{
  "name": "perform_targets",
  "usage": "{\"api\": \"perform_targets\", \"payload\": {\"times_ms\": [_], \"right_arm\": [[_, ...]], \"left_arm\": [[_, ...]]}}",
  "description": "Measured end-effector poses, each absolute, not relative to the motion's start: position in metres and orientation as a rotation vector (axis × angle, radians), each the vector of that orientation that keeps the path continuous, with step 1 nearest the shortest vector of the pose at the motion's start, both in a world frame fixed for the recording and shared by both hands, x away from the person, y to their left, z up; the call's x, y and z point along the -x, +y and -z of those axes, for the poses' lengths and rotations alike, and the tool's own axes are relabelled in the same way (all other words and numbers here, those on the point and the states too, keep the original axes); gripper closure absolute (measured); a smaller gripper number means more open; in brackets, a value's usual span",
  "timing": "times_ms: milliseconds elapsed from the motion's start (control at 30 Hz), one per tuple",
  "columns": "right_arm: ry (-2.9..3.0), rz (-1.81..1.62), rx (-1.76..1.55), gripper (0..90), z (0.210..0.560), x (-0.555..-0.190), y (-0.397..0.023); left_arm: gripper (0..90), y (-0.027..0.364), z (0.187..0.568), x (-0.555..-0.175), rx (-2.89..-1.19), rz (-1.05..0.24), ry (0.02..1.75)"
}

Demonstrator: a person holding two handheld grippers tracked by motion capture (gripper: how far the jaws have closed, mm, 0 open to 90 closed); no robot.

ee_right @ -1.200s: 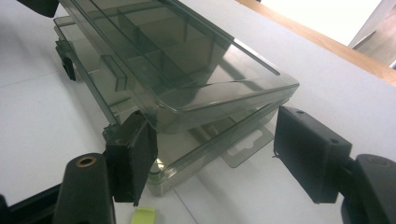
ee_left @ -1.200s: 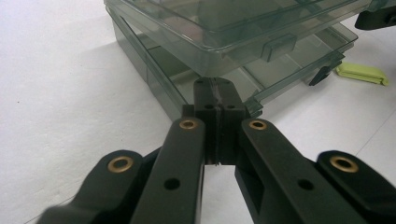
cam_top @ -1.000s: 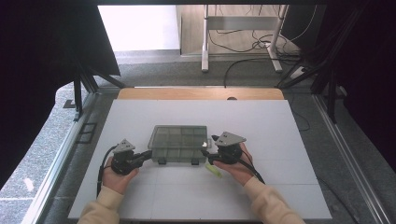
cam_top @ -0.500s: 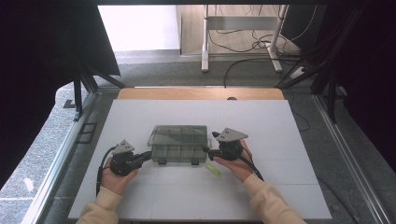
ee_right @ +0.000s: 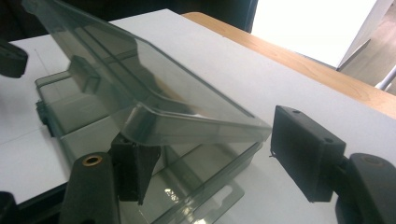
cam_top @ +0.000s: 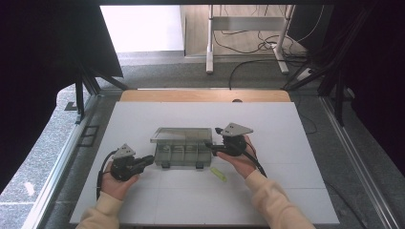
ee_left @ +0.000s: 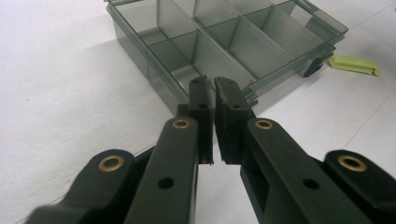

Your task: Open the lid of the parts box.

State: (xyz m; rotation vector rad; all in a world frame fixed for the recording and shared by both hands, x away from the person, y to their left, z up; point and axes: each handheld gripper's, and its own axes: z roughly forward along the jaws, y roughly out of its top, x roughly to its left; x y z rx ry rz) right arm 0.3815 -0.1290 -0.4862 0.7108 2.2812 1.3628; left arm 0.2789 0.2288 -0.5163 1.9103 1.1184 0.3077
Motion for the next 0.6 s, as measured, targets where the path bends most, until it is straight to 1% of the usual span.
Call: {"api": "perform_targets", "payload": {"times_ms": [267, 300, 600], "right_arm": [[2.282, -1.404, -0.739, 35.1, 0.483, -0.395, -0.125], [2.283, -1.412, -0.731, 36.9, 0.481, -0.397, -0.123], [2.295, -1.441, -0.726, 41.4, 0.478, -0.401, -0.118]], "left_arm": [[84.7, 0.230, 0.516, -0.277, -1.905, -0.306, 1.112], [84.5, 0.230, 0.516, -0.277, -1.906, -0.308, 1.108], [84.0, 0.231, 0.516, -0.277, -1.906, -0.305, 1.111]]}}
